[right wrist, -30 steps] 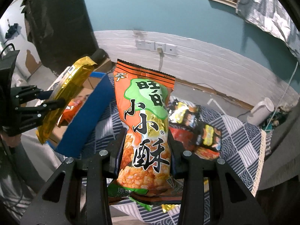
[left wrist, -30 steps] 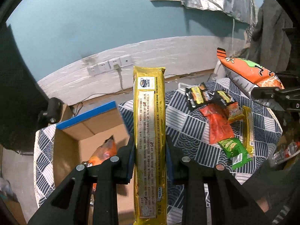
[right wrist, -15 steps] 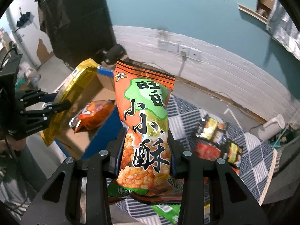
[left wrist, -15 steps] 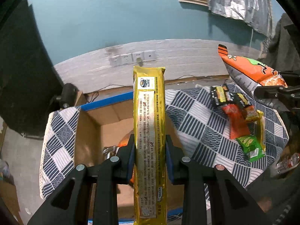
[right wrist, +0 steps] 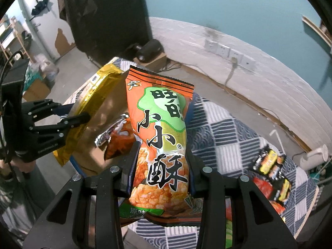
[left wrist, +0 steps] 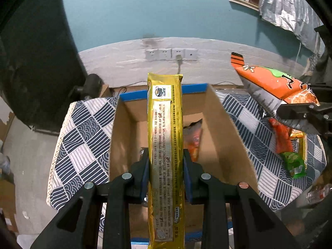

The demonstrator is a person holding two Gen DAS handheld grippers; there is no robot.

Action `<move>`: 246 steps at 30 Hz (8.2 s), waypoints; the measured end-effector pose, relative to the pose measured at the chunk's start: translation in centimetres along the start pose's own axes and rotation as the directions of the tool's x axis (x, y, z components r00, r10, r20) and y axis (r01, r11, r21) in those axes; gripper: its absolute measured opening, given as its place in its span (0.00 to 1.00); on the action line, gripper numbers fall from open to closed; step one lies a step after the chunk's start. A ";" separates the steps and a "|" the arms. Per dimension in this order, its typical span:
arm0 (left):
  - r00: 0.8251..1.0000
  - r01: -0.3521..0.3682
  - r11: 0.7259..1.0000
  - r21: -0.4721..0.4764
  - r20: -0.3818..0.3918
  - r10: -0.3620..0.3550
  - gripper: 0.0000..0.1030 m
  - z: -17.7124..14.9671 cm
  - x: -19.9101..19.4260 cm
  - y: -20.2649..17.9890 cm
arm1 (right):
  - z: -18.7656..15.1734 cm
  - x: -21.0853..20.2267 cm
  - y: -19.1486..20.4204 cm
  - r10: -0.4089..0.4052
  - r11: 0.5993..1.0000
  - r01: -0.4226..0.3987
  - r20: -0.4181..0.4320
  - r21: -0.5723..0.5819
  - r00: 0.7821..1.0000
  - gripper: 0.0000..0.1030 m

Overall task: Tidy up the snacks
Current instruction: 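Carry both packets over the cardboard box and open both tools to drop them, then move both open tools back toward the remaining snack pile, then grasp the green peanut bag with the left tool while the right tool grasps the long gold bar, then carry the green bag and gold bar over the box and open both tools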

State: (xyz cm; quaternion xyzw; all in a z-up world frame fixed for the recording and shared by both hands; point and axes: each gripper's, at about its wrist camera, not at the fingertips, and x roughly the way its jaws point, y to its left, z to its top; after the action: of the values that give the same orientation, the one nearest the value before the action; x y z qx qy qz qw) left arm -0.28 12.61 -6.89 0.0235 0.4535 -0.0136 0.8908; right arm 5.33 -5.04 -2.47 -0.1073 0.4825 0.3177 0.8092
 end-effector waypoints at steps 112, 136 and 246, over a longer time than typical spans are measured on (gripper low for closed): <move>0.949 0.277 0.917 0.288 -0.233 -0.213 0.62 -0.7 10.1 -29.5 | -28.0 -0.2 -24.0 -0.192 0.694 0.348 -0.303 0.631 0.933 0.66; 0.870 0.413 0.884 0.217 -0.381 -0.313 0.73 -1.4 10.1 -37.2 | -35.3 -6.7 -27.3 -0.221 0.695 0.369 -0.305 0.617 0.926 0.38; 1.000 0.012 0.999 -0.042 0.009 -0.012 0.37 1.0 0.5 1.9 | 1.1 4.1 1.2 0.021 0.979 -0.001 -0.093 0.203 0.995 0.27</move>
State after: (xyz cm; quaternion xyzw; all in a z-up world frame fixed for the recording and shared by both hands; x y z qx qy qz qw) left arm 0.92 14.49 -6.61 0.0021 0.4498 -0.0097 0.8931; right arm 6.73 -1.91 -5.25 -0.0365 0.5509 0.2658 0.7903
